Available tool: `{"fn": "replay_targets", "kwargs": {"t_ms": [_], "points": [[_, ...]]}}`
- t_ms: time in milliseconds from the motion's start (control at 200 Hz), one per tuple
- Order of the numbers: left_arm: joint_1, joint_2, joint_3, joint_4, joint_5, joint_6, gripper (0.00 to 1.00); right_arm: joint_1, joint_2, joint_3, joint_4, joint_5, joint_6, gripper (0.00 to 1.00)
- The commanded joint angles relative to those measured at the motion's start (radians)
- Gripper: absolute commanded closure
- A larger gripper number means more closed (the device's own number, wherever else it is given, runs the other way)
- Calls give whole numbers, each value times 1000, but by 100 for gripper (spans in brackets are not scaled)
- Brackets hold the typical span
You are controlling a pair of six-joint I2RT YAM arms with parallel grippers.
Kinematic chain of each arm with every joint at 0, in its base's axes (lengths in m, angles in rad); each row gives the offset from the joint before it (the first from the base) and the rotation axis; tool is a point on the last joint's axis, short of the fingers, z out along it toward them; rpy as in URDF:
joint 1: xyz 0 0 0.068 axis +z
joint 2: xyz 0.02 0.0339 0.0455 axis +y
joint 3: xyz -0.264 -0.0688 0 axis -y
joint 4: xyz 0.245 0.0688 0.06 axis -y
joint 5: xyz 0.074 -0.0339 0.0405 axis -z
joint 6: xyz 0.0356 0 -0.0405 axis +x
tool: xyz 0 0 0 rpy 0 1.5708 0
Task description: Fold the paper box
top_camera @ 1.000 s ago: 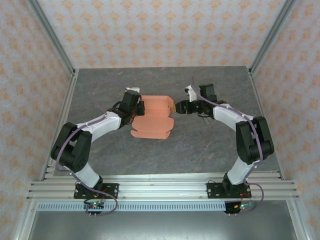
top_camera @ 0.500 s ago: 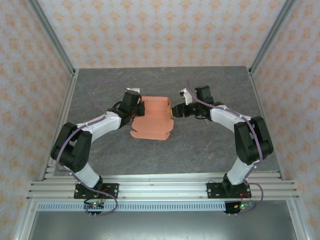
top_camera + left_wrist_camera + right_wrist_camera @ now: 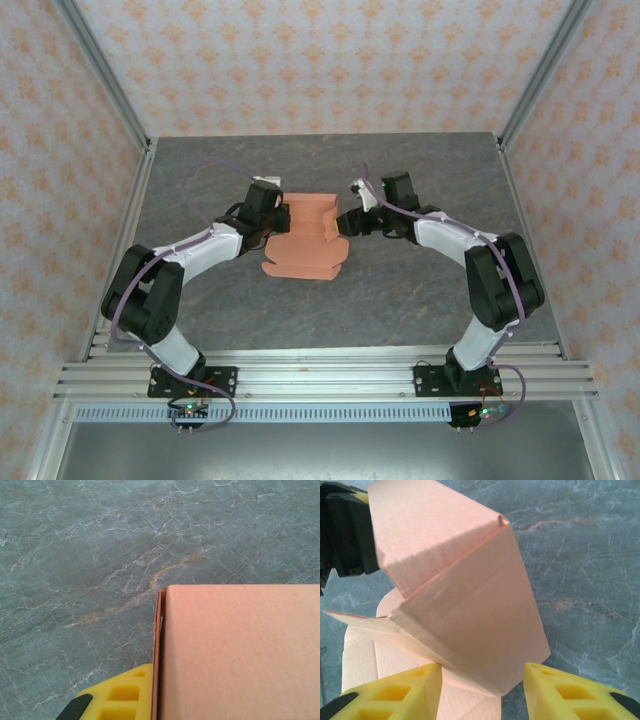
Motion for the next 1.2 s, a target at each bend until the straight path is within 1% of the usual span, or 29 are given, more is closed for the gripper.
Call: {"fn": "replay_targets", "kwargs": {"t_ms": [0, 100, 235, 330, 470, 666, 851, 931, 1051, 1196], "points": [[6, -38, 32, -13, 25, 4, 95, 6, -25, 4, 99, 55, -1, 56], [6, -39, 30, -13, 30, 4, 95, 23, -37, -2, 105, 103, -18, 57], [6, -44, 27, -12, 35, 4, 95, 44, -49, -8, 107, 170, -43, 54], [6, -47, 27, -11, 37, 4, 95, 50, -53, -12, 120, 189, -44, 51], [6, -50, 25, -12, 40, 2, 95, 62, -58, -18, 133, 220, -54, 50], [6, -54, 25, -11, 43, 2, 95, 111, -48, -6, 124, 296, -99, 50], [6, -62, 20, -11, 47, 1, 95, 112, -34, -3, 142, 316, -98, 47], [5, -64, 17, -8, 47, 1, 95, 112, -30, 1, 148, 323, -93, 48], [5, -64, 14, -6, 50, 1, 95, 115, -20, 8, 166, 338, -83, 54], [5, -59, 15, -5, 55, -5, 95, 146, -12, 16, 182, 470, -68, 63]]}}
